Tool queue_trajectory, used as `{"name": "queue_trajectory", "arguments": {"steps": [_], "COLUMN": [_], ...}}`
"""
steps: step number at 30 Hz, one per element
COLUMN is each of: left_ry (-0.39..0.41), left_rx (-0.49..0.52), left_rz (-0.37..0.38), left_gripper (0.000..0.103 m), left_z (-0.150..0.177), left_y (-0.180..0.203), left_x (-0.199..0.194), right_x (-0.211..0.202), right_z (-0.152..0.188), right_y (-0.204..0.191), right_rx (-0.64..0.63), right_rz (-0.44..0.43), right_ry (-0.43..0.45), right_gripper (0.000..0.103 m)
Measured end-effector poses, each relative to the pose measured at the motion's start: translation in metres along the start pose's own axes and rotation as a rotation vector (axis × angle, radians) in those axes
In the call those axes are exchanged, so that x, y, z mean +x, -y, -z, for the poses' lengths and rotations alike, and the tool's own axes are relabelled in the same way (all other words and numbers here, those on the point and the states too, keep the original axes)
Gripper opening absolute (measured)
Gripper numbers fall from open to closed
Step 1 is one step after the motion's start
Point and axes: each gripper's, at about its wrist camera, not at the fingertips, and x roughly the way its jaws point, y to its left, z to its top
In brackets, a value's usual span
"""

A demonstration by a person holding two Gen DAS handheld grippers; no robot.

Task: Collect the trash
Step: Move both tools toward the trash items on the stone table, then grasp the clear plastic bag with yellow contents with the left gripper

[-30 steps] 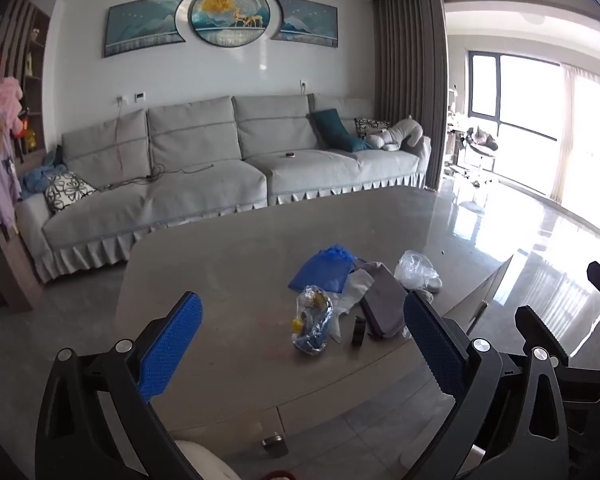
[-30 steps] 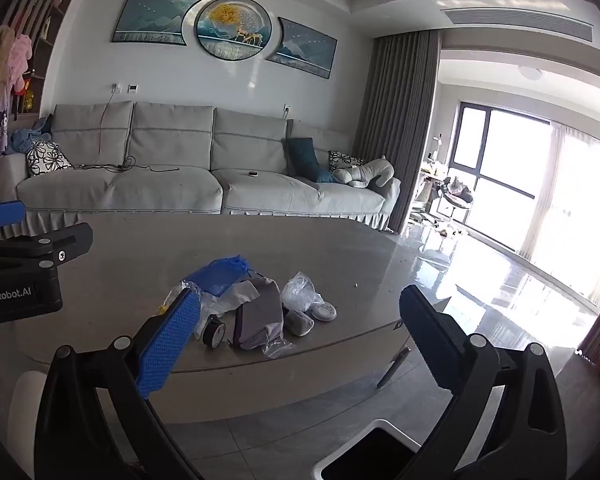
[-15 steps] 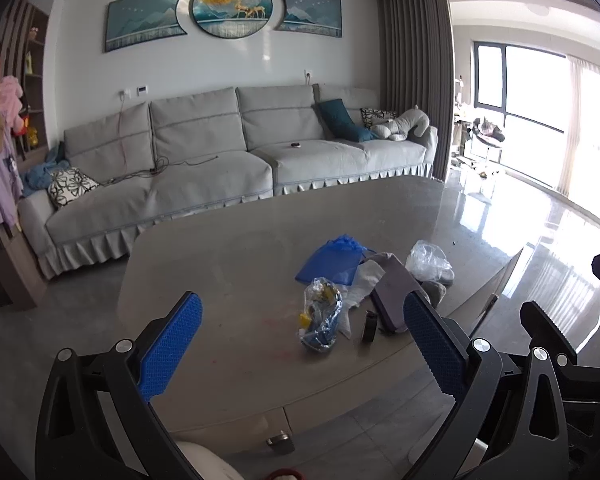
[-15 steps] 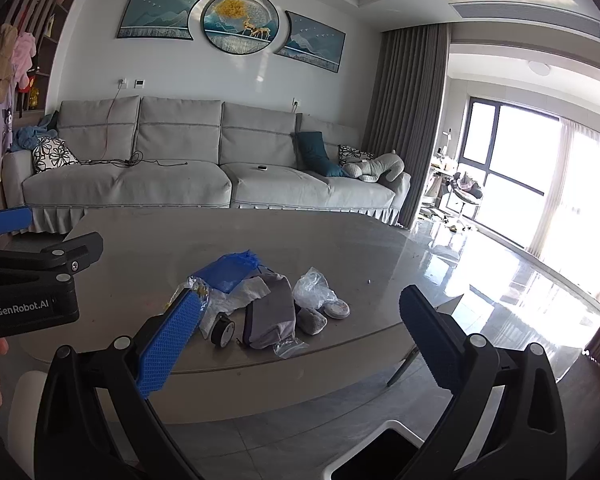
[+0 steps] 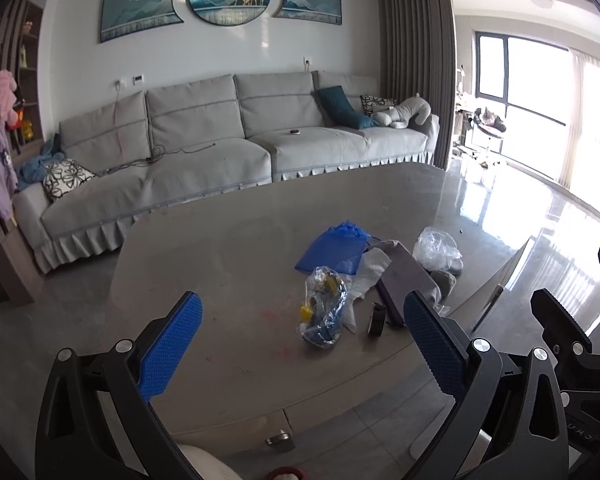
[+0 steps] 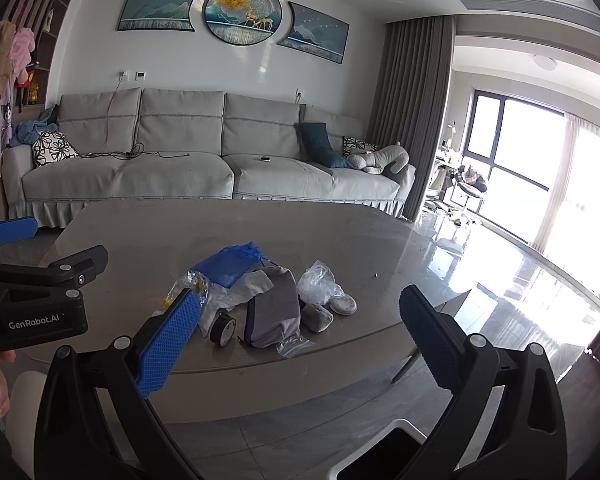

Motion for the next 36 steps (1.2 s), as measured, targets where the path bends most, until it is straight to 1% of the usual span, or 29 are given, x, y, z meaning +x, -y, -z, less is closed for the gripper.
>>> {"name": "queue_trajectory", "arguments": {"steps": [4, 6, 12, 18, 22, 26, 29, 33, 36], "left_ry": [-0.018, -0.013, -0.016, -0.076, -0.101, -0.123, -0.148, -0.158, -0.168], "left_rx": [0.001, 0.010, 0.035, 0.036, 0.033, 0.048, 0.052, 0.073, 0.088], "left_rz": [-0.015, -0.033, -0.042, -0.027, -0.040, -0.043, -0.029, -0.003, -0.021], "left_gripper": [0.099, 0.099, 0.099, 0.099, 0.099, 0.099, 0.099, 0.099, 0.099], "left_z": [0.007, 0.010, 0.019, 0.026, 0.030, 0.035, 0.040, 0.049, 0.054], "left_y": [-0.002, -0.003, -0.002, -0.005, -0.009, -0.011, -0.012, -0.004, -0.001], "left_x": [0.013, 0.017, 0.043, 0.085, 0.107, 0.130, 0.147, 0.165, 0.180], "right_x": [0.011, 0.017, 0.047, 0.083, 0.109, 0.129, 0.142, 0.153, 0.160], "right_z": [0.000, 0.001, 0.003, 0.008, 0.012, 0.019, 0.025, 0.032, 0.040], "right_y": [0.000, -0.002, -0.008, -0.020, -0.027, -0.034, -0.037, -0.039, -0.038], "right_rx": [0.001, -0.001, -0.006, -0.032, -0.053, -0.064, -0.045, -0.054, -0.061], "right_rz": [-0.003, -0.011, -0.035, -0.069, -0.090, -0.080, -0.098, -0.082, -0.075], "right_ry": [0.003, 0.002, -0.012, -0.035, -0.061, -0.076, -0.100, -0.119, -0.141], "right_gripper": [0.099, 0.099, 0.099, 0.099, 0.099, 0.099, 0.099, 0.099, 0.099]}}
